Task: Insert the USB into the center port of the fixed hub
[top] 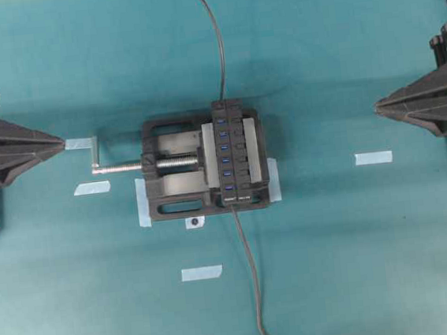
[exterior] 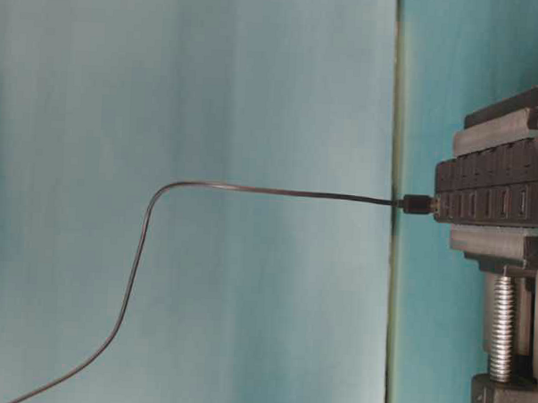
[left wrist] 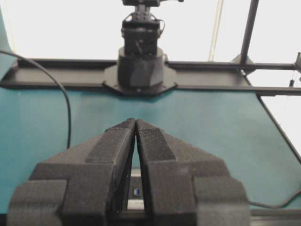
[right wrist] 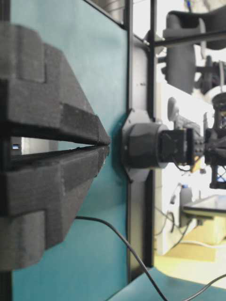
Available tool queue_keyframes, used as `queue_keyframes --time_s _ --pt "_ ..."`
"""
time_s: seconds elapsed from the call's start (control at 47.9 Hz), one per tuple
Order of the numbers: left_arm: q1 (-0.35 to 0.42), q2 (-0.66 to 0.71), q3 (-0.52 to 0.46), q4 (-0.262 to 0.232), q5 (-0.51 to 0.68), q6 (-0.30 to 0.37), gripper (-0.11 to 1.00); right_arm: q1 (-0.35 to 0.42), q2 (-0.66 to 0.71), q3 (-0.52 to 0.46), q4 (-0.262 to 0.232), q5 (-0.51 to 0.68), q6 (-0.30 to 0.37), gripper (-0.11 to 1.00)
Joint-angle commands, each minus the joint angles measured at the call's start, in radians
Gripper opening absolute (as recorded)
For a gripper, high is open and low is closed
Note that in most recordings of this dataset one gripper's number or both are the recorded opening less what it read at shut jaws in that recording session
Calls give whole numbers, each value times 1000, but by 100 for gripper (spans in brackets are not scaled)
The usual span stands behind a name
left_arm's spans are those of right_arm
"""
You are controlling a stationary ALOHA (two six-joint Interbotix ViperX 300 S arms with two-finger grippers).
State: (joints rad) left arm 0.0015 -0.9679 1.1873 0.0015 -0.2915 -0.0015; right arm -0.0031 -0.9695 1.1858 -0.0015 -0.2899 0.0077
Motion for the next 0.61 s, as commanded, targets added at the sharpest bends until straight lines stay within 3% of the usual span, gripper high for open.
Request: queue_keyframes --time_s 0.0,0.167,0.417,0.584 --pt "-17 12 -26 6 -6 -21 13 -11 11 -18 5 -9 -3 16" --pt "-20 14 -38 6 8 -35 0 -58 -29 2 21 31 25 1" --pt "-20 48 -104 6 184 -31 0 -104 -54 -15 23 216 80 1" --pt "-20 89 -123 6 219 -31 0 -115 -25 -49 21 383 89 1"
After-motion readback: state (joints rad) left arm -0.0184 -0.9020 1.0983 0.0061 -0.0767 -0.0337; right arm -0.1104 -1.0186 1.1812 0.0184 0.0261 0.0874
